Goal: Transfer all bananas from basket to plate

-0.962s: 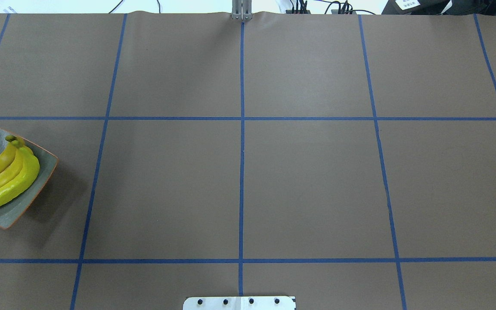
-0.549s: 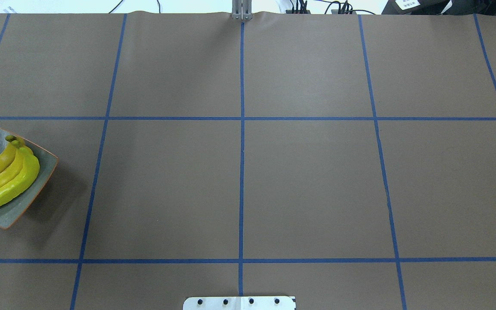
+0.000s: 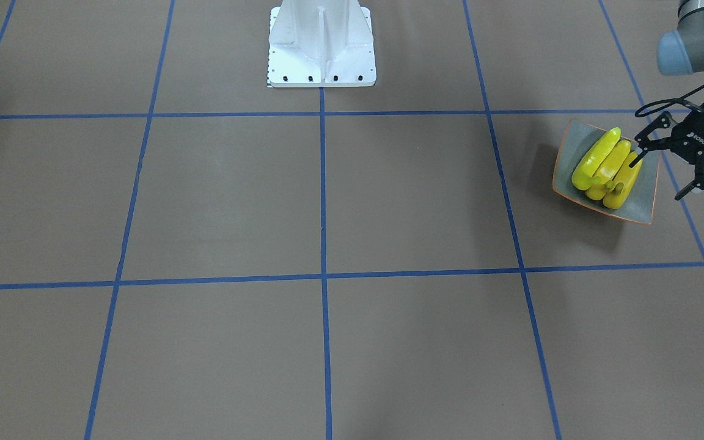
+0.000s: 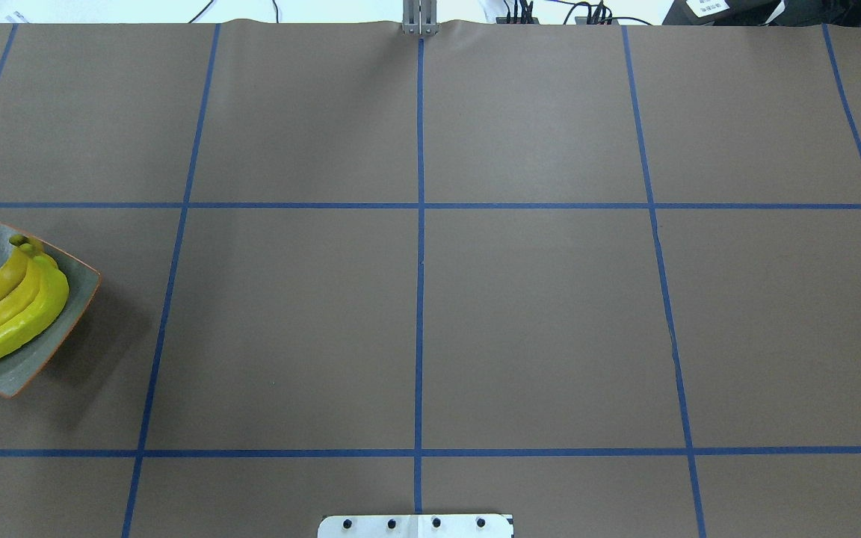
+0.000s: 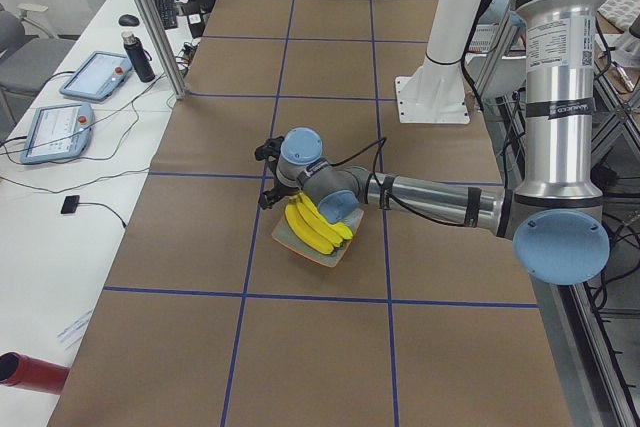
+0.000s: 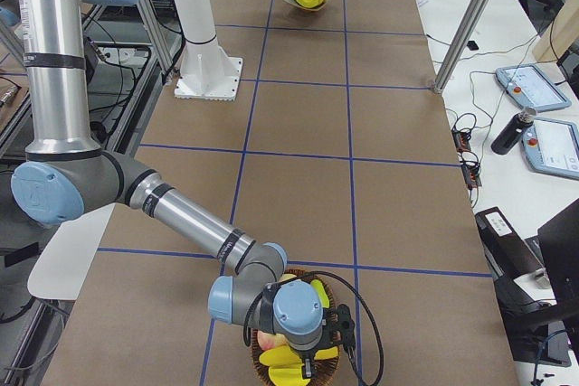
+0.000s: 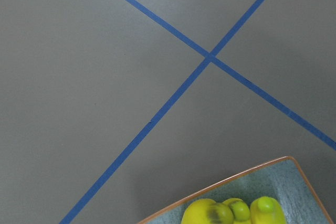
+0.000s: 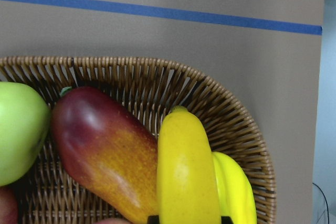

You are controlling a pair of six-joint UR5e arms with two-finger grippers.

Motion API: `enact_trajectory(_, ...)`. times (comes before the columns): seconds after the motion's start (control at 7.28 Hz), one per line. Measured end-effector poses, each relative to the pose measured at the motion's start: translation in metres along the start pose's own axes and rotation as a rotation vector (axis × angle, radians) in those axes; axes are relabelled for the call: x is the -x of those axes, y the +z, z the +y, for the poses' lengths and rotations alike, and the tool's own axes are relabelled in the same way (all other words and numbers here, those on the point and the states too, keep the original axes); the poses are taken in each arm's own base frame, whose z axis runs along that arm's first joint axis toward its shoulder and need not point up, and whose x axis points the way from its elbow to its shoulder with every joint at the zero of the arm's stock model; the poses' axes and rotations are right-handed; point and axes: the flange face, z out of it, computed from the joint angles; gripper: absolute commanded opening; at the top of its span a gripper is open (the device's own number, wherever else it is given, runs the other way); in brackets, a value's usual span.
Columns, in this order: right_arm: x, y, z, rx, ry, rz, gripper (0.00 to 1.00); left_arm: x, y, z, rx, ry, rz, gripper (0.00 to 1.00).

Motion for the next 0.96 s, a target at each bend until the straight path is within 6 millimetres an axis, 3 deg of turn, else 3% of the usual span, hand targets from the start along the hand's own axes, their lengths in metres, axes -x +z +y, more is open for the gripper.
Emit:
enact_trajectory(0.27, 0.008, -0.038, -0.024, -0.041, -0.011, 0.063, 0.00, -0.001, 0.000, -0.001, -0.001, -0.008, 0.002, 1.00)
enact_trajectory(0.55, 0.035, -0.087, -0.058, -0.085, 0.066, 0.050, 0.00, -0.007, -0.006, -0.017, -0.026, -0.082, 0.005, 1.00)
enact_trajectory(0.82, 0.083, -0.117, -0.088, -0.145, 0.181, -0.098, 0.00, -0.018, -0.012, -0.068, -0.090, -0.177, 0.024, 1.00)
enact_trajectory(0.96, 0.116, -0.133, -0.108, -0.168, 0.205, -0.172, 0.00, -0.031, -0.009, -0.100, -0.116, -0.211, 0.052, 1.00)
